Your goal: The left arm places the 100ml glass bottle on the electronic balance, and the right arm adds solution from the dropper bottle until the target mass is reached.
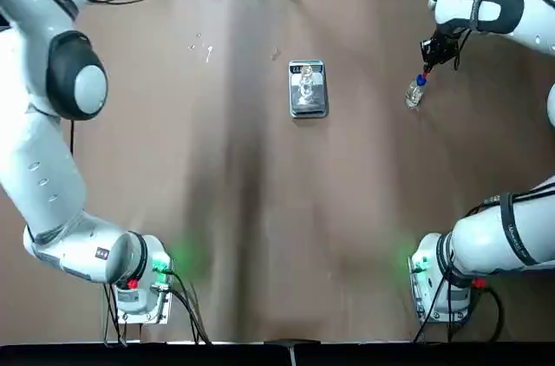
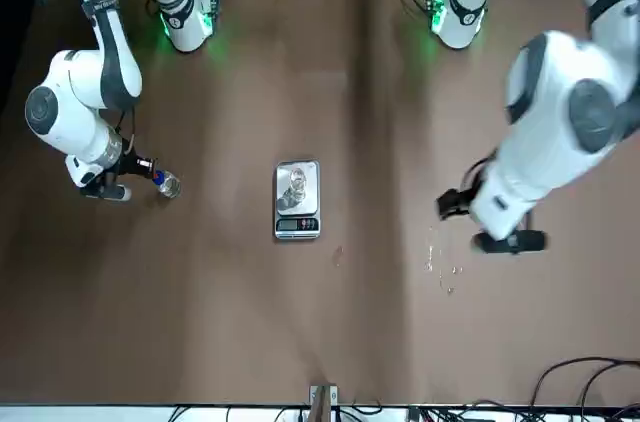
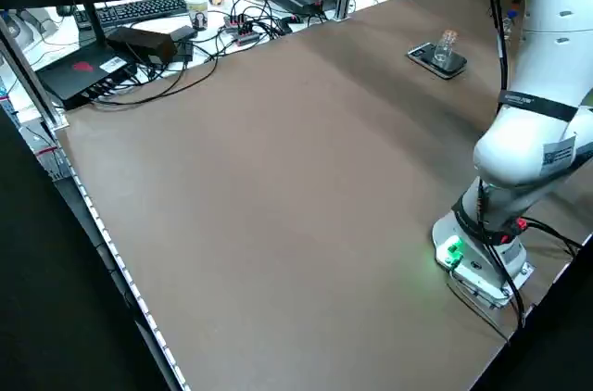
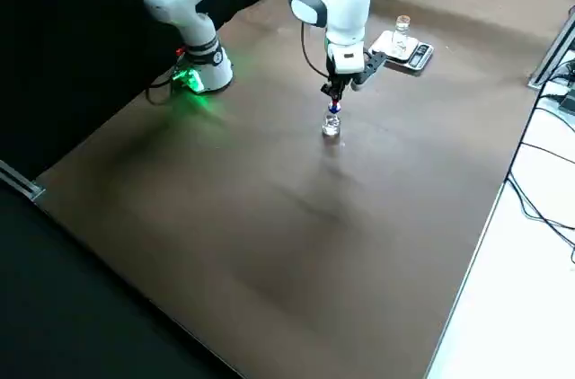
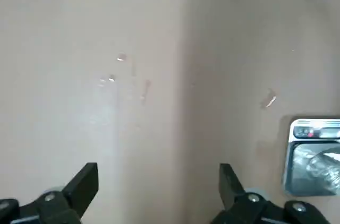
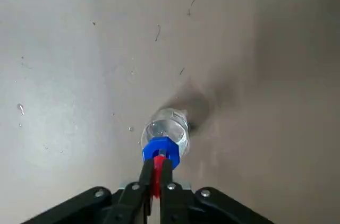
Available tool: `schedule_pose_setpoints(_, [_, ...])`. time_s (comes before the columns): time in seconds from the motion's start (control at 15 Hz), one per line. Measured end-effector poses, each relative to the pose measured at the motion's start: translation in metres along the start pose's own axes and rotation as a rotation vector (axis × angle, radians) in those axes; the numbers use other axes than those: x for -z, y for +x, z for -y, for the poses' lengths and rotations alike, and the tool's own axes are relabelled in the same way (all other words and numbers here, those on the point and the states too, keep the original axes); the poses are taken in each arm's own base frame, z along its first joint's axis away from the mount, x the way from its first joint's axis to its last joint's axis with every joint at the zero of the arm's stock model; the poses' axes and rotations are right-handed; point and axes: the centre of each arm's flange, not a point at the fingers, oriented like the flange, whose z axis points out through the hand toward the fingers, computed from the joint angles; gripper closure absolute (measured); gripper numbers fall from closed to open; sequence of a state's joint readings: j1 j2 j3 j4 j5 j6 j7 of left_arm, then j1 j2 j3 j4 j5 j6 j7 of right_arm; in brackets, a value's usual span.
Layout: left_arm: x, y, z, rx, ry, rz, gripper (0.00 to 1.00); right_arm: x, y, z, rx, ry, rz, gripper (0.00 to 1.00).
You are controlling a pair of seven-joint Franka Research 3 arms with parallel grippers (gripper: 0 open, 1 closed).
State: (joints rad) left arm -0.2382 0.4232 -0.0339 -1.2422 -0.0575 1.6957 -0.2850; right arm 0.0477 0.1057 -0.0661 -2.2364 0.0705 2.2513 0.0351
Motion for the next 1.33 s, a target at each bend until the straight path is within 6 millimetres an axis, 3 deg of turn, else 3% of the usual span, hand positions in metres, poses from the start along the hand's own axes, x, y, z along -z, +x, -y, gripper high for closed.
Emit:
schedule_pose_setpoints(0.27, [0.05,-0.012,0.05,-0.056,0.085,-0.019,0.0,0.001,0.0,0.0,0.0,0.0,0.001,0.91])
schedule_pose_setpoints(0.87, [0.142,-0.073,0.071,-0.059,0.131,-0.032,0.0,0.027,0.008,0.003,0.004,0.003,0.009,0.91])
schedule_pose_setpoints(1.0, [0.138,-0.075,0.071,-0.053,0.133,-0.024,0.0,0.034,0.009,0.004,0.005,0.004,0.023,0.91])
schedule_pose_setpoints(1.33, [0.102,-0.065,0.069,-0.036,0.132,-0.028,0.0,0.051,0.012,0.005,0.007,0.005,0.04,0.91])
